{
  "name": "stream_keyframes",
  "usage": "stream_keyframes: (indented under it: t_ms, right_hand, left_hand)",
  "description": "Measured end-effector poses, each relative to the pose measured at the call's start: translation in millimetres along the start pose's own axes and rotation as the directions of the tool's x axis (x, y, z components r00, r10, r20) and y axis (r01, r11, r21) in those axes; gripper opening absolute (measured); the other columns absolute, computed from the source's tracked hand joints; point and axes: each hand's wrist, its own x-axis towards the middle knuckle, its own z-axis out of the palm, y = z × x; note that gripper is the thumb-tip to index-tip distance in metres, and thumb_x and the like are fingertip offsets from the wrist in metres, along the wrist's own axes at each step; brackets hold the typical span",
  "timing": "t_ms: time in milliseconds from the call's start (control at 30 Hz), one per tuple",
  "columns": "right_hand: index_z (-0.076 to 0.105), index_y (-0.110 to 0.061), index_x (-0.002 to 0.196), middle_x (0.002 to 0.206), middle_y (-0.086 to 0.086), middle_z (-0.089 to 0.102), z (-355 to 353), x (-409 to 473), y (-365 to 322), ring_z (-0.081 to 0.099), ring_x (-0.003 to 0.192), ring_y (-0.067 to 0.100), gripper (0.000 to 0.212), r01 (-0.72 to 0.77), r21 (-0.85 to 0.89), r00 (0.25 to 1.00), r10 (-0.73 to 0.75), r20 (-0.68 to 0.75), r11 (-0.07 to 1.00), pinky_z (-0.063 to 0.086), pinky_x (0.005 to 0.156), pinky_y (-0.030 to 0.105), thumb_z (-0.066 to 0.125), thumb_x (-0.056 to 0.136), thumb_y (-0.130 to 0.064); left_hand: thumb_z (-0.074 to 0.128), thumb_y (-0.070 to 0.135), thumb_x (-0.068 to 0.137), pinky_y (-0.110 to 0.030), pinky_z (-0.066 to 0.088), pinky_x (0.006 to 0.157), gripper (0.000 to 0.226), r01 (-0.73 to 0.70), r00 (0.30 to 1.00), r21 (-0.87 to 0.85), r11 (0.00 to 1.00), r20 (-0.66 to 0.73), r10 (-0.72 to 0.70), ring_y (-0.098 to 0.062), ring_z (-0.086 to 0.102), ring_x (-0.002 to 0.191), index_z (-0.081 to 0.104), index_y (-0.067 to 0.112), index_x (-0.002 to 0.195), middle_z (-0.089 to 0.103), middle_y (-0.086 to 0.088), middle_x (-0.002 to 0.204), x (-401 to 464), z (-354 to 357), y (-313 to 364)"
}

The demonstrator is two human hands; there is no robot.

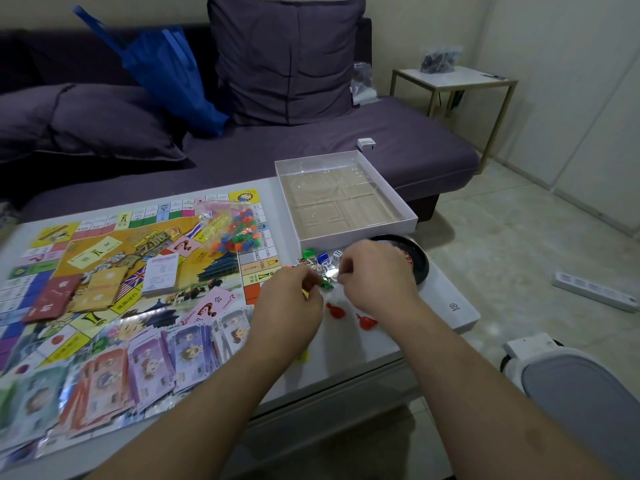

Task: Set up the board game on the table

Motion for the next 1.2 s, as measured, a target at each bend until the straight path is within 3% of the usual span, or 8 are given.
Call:
stream_keyframes:
  t_ms: [67,133,233,500,667,867,1033,1200]
  right_hand:
    - [0.076,-0.030,0.082,0.079,-0.010,0.072,-15,1,6,0.068,0.079,0.011,0.008,-0.059,0.188,0.998,0.054,0.030,0.980,0.056,0.073,0.030,0.082,0.087,-0.030]
    - [0.073,-0.032,0.077,0.076,-0.013,0.070,-27,-2,10,0.065,0.072,0.003,0.015,-0.042,0.316,0.998,0.026,0.056,0.948,0.051,0.065,0.021,0.085,0.085,-0.028]
    - [0.071,-0.033,0.075,0.074,-0.012,0.069,-36,-9,12,0.065,0.068,0.002,0.023,0.002,0.355,0.995,-0.038,0.094,0.935,0.049,0.060,0.018,0.078,0.083,-0.013]
    - [0.066,-0.034,0.096,0.089,-0.013,0.069,-29,-6,18,0.066,0.078,0.006,0.021,-0.005,0.475,0.991,-0.059,0.120,0.880,0.056,0.069,0.024,0.080,0.090,-0.020]
    - [0.072,-0.032,0.083,0.083,-0.013,0.071,-22,-5,11,0.065,0.079,0.004,0.014,0.034,0.336,0.991,-0.075,0.110,0.941,0.057,0.072,0.027,0.078,0.091,-0.023]
    - [0.074,-0.027,0.094,0.094,-0.003,0.072,-10,-7,4,0.067,0.089,0.020,0.010,0.052,0.012,0.970,-0.054,0.236,0.999,0.062,0.075,0.039,0.072,0.090,-0.019]
    - [0.072,-0.023,0.096,0.092,-0.002,0.071,-8,-6,3,0.067,0.089,0.022,0.010,0.071,-0.041,0.974,-0.061,0.217,0.997,0.061,0.077,0.039,0.073,0.088,-0.029]
    - [0.079,-0.027,0.104,0.102,-0.001,0.073,1,1,-9,0.063,0.103,0.025,0.015,0.118,0.023,0.989,-0.119,0.082,0.993,0.057,0.085,0.041,0.069,0.093,-0.029]
  left_hand:
    - [0.063,0.019,0.102,-0.015,0.051,0.070,0.016,0.129,0.991,-0.220,0.967,0.053,-0.121,-0.008,0.067,0.085,0.075,0.021,0.112,0.071,0.010,0.095,6,-5,6]
    - [0.065,0.023,0.103,-0.026,0.063,0.073,0.020,0.319,0.944,-0.506,0.801,0.245,-0.221,-0.020,0.076,0.082,0.077,0.010,0.112,0.078,-0.005,0.090,11,-11,18]
    - [0.069,0.023,0.099,-0.034,0.065,0.080,0.022,0.439,0.885,-0.642,0.629,0.428,-0.181,-0.026,0.079,0.085,0.078,0.005,0.108,0.080,-0.012,0.091,15,-16,28]
    - [0.072,0.009,0.096,-0.037,0.064,0.087,0.022,0.324,0.925,-0.522,0.789,0.349,-0.150,-0.015,0.079,0.086,0.076,0.013,0.117,0.081,-0.001,0.093,13,-3,17]
    - [0.072,0.008,0.095,-0.033,0.065,0.079,0.023,0.331,0.938,-0.474,0.816,0.259,-0.230,-0.016,0.077,0.084,0.073,0.015,0.117,0.078,-0.003,0.096,13,-4,10]
    - [0.059,0.008,0.099,-0.035,0.058,0.071,0.019,0.365,0.919,-0.392,0.844,0.010,-0.393,-0.017,0.066,0.087,0.071,0.023,0.101,0.070,0.002,0.096,17,-16,-9]
    - [0.062,0.009,0.097,-0.036,0.060,0.076,0.023,0.236,0.971,-0.201,0.951,0.009,-0.239,-0.014,0.066,0.089,0.073,0.025,0.110,0.069,0.008,0.101,15,-15,-13]
    - [0.067,0.025,0.099,-0.024,0.045,0.074,0.021,0.055,0.995,0.068,0.996,0.079,-0.060,-0.010,0.063,0.094,0.078,0.028,0.117,0.073,0.007,0.114,13,-8,-6]
